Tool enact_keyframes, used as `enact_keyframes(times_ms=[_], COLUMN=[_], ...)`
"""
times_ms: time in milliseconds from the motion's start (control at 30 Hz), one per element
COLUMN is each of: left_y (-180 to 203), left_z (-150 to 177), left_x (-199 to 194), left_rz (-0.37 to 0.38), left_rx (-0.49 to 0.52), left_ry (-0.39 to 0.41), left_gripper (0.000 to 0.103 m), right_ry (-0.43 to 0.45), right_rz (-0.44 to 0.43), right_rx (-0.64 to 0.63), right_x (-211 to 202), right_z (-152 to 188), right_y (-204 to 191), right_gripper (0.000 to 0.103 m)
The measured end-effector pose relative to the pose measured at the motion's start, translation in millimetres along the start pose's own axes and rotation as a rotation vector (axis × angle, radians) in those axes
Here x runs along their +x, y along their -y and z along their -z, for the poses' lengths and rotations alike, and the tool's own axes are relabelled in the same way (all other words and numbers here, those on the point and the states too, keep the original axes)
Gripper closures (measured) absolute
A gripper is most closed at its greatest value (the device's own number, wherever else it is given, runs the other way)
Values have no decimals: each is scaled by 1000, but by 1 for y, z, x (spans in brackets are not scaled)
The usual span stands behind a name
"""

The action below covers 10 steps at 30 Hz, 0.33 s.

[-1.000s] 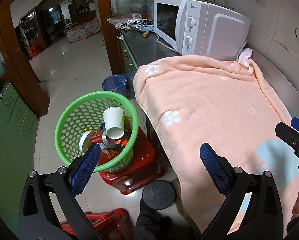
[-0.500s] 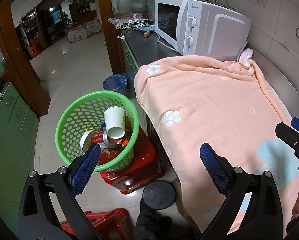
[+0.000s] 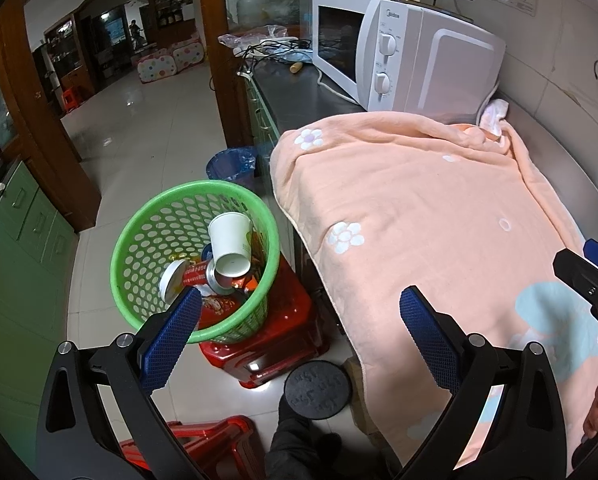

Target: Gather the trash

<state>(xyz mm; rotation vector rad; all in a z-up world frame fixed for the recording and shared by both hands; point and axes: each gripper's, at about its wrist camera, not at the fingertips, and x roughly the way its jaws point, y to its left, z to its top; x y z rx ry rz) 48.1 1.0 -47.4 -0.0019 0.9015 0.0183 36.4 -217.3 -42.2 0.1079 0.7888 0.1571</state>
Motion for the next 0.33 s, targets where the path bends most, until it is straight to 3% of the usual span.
enact_keyframes(times_ms=[333], left_y=[1], left_z=[0], left_x=[2], left_rz=[8], left_rx=[-11], left_ry=[-15], left_gripper=[5], right_ry=[2], right_rz=[-1], right_rx=[-2], right_x=[0], right_z=[0], right_y=[-2], right_gripper=[11])
